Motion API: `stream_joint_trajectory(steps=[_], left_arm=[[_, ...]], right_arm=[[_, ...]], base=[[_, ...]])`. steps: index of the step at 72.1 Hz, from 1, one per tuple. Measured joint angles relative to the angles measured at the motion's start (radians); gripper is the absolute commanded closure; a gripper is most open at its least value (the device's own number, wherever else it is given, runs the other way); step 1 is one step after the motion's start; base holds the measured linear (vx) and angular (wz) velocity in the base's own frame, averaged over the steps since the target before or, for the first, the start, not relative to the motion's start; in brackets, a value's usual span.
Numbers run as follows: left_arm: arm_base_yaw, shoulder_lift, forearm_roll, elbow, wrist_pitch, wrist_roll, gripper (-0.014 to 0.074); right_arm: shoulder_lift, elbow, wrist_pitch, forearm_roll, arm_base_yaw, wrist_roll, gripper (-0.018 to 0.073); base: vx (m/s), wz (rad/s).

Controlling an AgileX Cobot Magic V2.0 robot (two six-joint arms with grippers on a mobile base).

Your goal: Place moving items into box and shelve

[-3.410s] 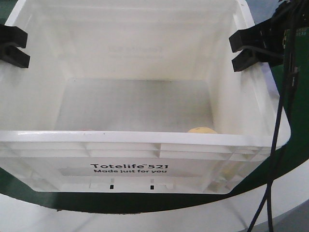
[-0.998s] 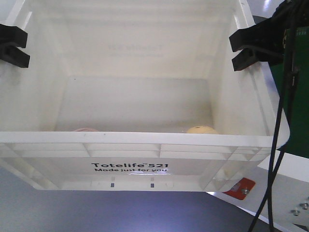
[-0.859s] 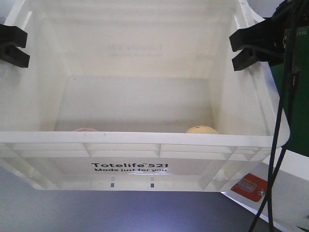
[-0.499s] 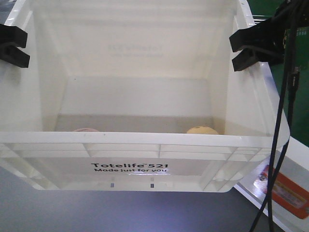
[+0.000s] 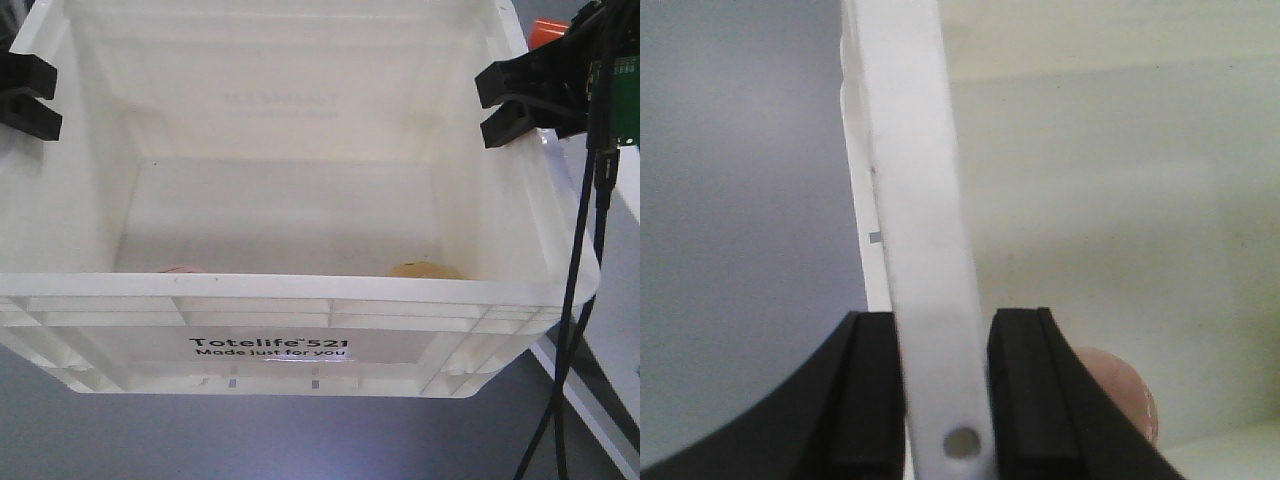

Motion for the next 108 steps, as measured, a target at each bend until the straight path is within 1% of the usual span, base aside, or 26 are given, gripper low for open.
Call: stream_joint_trajectory(steps=[52, 108], left_arm=[[0.0, 0.0, 0.0, 0.0, 0.002, 0.0, 0.0613], [-0.001, 0.0, -0.002, 0.0, 0.004, 0.0, 0.0613]], right_arm=[[-0.002, 0.0, 0.007, 0.001, 0.0, 0.0, 0.0571], [-0.002, 0.0, 0.011, 0.0, 0.0, 0.001, 0.0571]], base=[[0.05, 0.76], [0.21, 0.59]])
